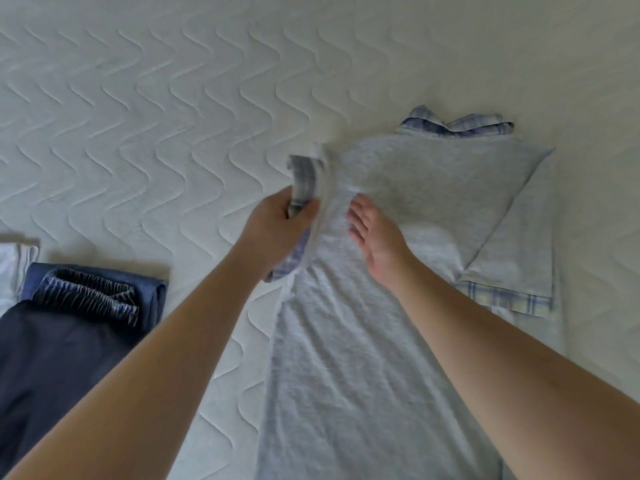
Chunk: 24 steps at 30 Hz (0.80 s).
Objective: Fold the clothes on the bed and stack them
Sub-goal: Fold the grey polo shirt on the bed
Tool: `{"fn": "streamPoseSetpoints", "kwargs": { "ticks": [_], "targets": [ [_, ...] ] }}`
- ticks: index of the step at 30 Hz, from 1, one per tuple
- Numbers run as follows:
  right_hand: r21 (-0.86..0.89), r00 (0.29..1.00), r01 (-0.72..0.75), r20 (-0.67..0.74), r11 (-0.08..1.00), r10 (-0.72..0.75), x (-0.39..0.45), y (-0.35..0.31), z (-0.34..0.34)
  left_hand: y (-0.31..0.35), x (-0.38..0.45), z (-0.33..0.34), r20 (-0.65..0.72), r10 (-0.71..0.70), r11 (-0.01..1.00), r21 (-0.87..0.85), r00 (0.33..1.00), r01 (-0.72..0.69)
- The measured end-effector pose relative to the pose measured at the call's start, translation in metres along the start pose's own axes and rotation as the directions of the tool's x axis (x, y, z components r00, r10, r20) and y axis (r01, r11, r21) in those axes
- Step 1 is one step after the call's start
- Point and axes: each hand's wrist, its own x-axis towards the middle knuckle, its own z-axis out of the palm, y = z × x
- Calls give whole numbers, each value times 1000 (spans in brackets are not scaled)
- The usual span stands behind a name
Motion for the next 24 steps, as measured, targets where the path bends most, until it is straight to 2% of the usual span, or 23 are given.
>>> {"fn": "streamPoseSetpoints", "kwargs": {
  "ticks": [3,6,9,11,13,15,18,21,24],
  "targets": [
    [166,999,-48,28,985,43,-9,-13,-14,23,-5,31,100,104,993,40,990,-108],
    [281,999,-39,37,959,30,-14,-23,-37,35,2,62,220,124,990,35,968,-135],
    [369,998,-30,61,929,8,-16,-24,-60,36,13,83,417,136,980,77,899,-184],
    [383,995,-31,97,923,-7,-17,-23,-70,32,23,88,453,166,974,65,876,-218],
    [258,990,9,131,966,-44,-19,-22,-75,28,35,86,375,190,976,23,907,-214],
    [28,996,51,69,998,-53,-20,-19,-77,25,51,79,238,215,975,-2,947,-221],
    [-280,986,96,-107,955,-130,-19,-13,-80,20,84,66,106,346,905,225,932,-362],
    [-474,958,89,-199,876,-206,-17,-9,-82,19,119,57,138,330,849,389,934,-358],
    [-516,931,106,-249,850,-267,-19,-13,-86,23,150,56,314,256,798,466,914,-383]
  ]
}}
